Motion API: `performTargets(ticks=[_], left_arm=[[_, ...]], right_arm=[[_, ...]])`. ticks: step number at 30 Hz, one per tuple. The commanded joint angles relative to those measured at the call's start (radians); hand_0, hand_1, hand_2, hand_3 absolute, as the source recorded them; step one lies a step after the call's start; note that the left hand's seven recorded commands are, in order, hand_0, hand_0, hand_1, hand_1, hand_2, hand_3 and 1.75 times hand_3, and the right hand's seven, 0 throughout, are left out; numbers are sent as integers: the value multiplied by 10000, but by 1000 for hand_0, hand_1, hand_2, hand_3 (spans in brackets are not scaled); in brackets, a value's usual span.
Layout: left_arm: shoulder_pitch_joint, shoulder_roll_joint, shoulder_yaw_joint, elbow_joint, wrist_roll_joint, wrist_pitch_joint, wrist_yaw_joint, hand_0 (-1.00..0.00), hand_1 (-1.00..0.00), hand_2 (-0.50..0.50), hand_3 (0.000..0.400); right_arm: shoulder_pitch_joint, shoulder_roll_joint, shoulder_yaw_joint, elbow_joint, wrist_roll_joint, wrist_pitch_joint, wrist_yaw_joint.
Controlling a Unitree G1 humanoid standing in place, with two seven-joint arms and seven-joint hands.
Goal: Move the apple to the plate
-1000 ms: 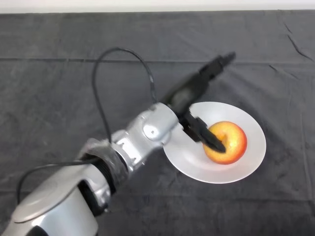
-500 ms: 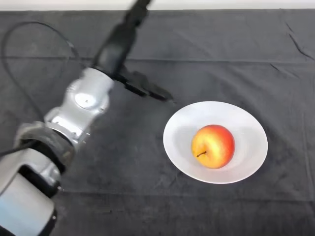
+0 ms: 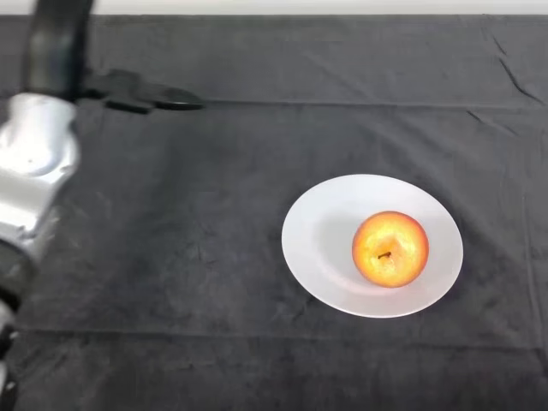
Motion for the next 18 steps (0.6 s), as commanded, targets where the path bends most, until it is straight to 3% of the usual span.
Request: performTargets(ticks=[1, 10, 18], left_arm=[[304, 654, 472, -534, -167, -207, 150, 0, 0, 0, 0], [1202, 1329, 1723, -785, -222, -58, 432, 0, 0, 0, 0], [1950, 1485, 2576, -909, -41, -99, 779, 0, 0, 0, 0]], right_arm=[[98, -259, -51, -149, 103, 21, -37], [104, -249, -47, -172, 100, 23, -49], [108, -241, -44, -190, 98, 25, -60]])
